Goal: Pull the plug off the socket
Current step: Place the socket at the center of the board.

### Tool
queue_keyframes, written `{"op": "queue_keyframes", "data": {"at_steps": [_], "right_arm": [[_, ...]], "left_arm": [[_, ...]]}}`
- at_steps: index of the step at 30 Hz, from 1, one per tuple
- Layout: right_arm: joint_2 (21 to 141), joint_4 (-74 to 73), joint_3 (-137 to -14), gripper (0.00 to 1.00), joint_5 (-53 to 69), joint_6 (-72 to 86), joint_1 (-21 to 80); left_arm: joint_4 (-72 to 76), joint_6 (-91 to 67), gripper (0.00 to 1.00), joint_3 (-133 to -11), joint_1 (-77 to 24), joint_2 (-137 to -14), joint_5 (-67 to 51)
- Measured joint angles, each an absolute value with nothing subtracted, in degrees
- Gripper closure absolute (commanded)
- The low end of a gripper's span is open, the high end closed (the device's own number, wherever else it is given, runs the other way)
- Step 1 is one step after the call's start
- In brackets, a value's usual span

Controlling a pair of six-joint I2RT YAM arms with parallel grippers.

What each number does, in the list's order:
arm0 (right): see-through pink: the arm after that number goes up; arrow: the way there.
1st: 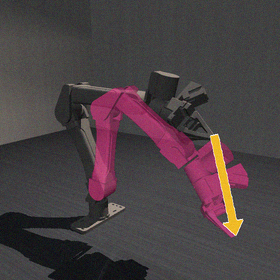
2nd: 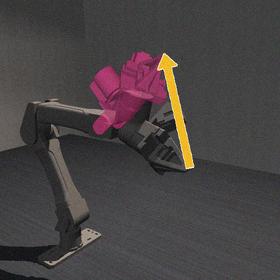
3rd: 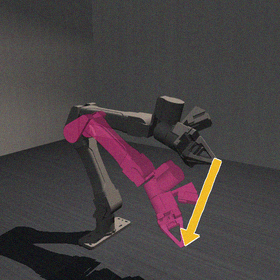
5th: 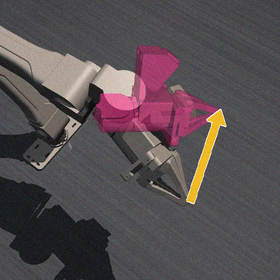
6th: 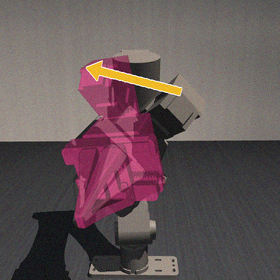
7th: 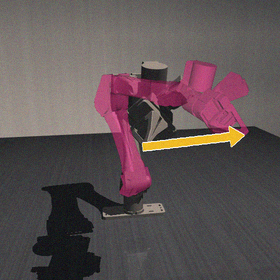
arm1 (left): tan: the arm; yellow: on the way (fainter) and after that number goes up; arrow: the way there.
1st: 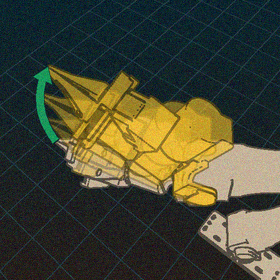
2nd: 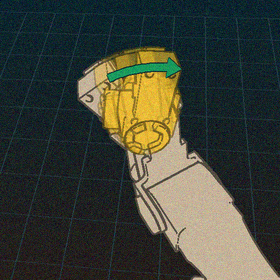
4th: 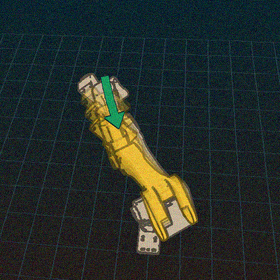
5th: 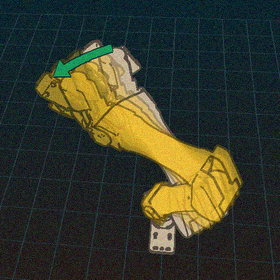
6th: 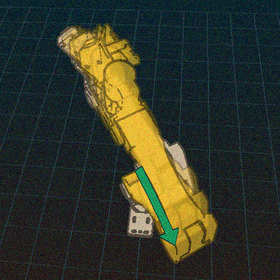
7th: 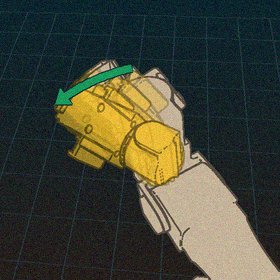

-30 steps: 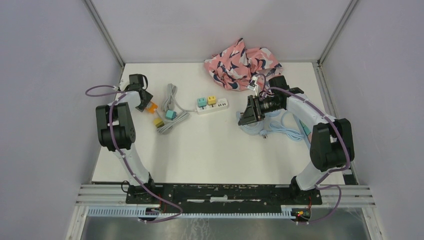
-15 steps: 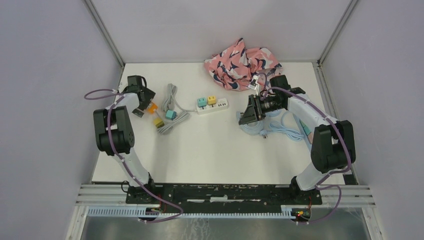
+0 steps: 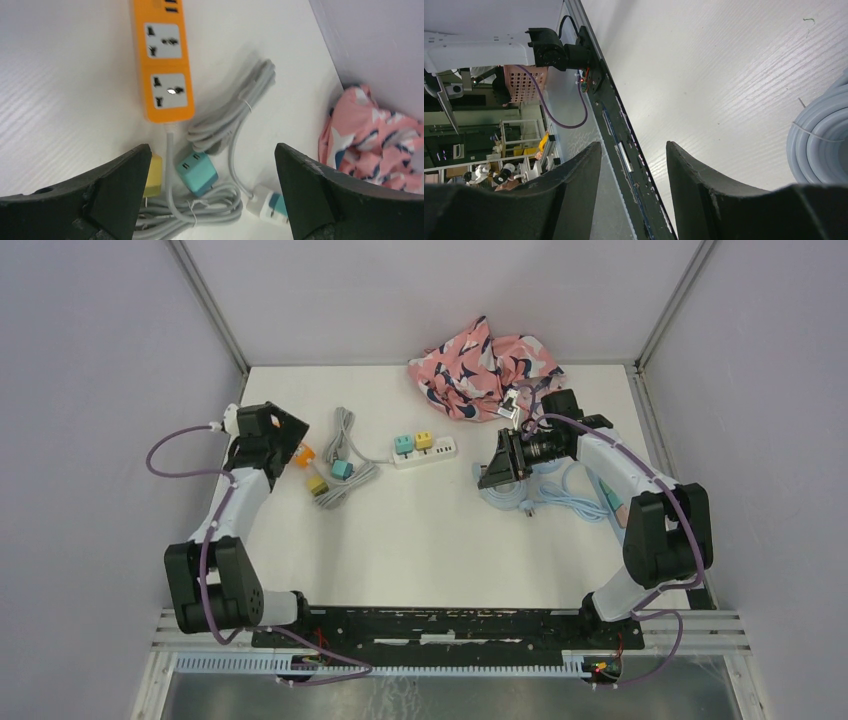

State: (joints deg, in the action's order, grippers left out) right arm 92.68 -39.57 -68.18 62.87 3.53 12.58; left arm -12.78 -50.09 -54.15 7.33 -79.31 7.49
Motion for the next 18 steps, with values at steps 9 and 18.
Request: {"op": "queue_keyframes", "data": {"at_steps": [9,18], "right_arm": [[92.4,-39.7,-68.2,0.43,62.9,3.2,12.1],[92.1,-39.8,-68.2,0.43,62.9,3.1,11.9]], "left_arm": [[-2.0,-38.3,0.01,-46.1,-5.7,-72.6,-5.2],[9.3,-31.8,0.01,-40.5,-11.4,-72.3,-19.5]]}}
